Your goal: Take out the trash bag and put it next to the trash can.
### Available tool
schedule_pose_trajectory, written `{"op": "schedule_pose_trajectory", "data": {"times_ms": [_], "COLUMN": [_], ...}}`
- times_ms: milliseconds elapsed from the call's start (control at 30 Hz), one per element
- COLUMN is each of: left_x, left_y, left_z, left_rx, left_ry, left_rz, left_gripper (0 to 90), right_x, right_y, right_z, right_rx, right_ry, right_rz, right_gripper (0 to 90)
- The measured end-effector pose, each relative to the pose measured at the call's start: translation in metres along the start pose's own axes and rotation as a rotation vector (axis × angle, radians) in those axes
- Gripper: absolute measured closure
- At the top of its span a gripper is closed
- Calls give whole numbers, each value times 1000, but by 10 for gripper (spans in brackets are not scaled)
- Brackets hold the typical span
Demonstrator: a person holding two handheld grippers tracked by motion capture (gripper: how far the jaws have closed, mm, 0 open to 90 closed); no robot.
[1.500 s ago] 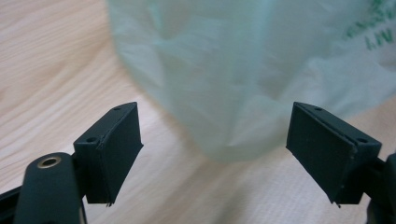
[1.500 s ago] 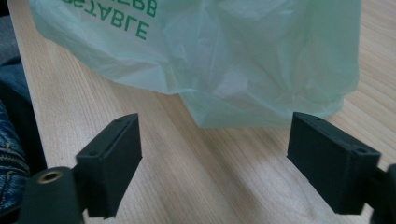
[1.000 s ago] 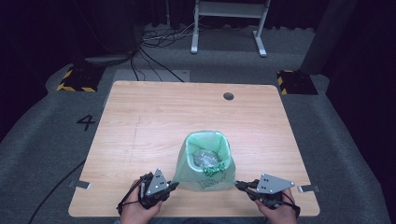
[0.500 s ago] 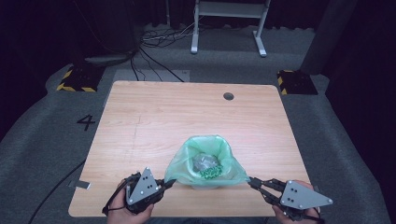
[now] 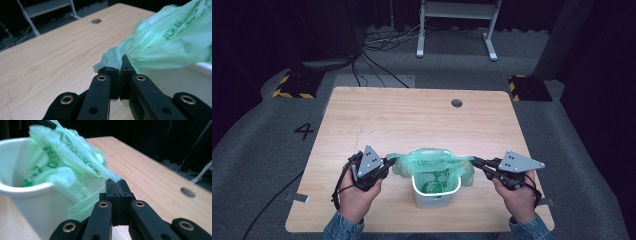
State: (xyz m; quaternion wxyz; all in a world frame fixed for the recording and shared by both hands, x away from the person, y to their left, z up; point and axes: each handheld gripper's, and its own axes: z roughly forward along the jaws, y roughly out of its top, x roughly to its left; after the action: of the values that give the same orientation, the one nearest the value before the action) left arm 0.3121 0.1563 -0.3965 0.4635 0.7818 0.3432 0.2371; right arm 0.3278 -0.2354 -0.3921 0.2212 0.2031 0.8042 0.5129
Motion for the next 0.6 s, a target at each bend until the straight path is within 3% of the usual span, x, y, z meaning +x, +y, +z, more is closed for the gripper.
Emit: {"op": "schedule_pose_trajectory", "data": {"times_ms": [100, 200, 267, 333, 367, 500, 600], "left_x": [7, 7, 5, 3, 3, 2, -3], "left_y": [-7, -14, -16, -17, -17, -19, -23], "left_z": [15, 24, 25, 22, 19, 4, -8], "left_rx": [51, 65, 73, 92, 84, 18, 48], "left_ry": [-14, -30, -29, 4, 11, 13, 30], "left_rz": [-29, -43, -42, -13, -15, -22, -3], "left_gripper": [888, 890, 888, 841, 776, 514, 406], "right_x": [-7, -8, -7, -5, -4, -2, 1], "right_y": [-10, -18, -21, -21, -20, -19, -20], "right_z": [15, 24, 26, 24, 22, 7, -9], "right_rx": [36, 56, 61, 65, 63, 7, -24], "right_ry": [13, 26, 31, 28, 24, -12, -45], "right_rz": [37, 62, 59, 58, 57, 79, 88], "right_gripper": [900, 900, 900, 900, 855, 521, 357]}}
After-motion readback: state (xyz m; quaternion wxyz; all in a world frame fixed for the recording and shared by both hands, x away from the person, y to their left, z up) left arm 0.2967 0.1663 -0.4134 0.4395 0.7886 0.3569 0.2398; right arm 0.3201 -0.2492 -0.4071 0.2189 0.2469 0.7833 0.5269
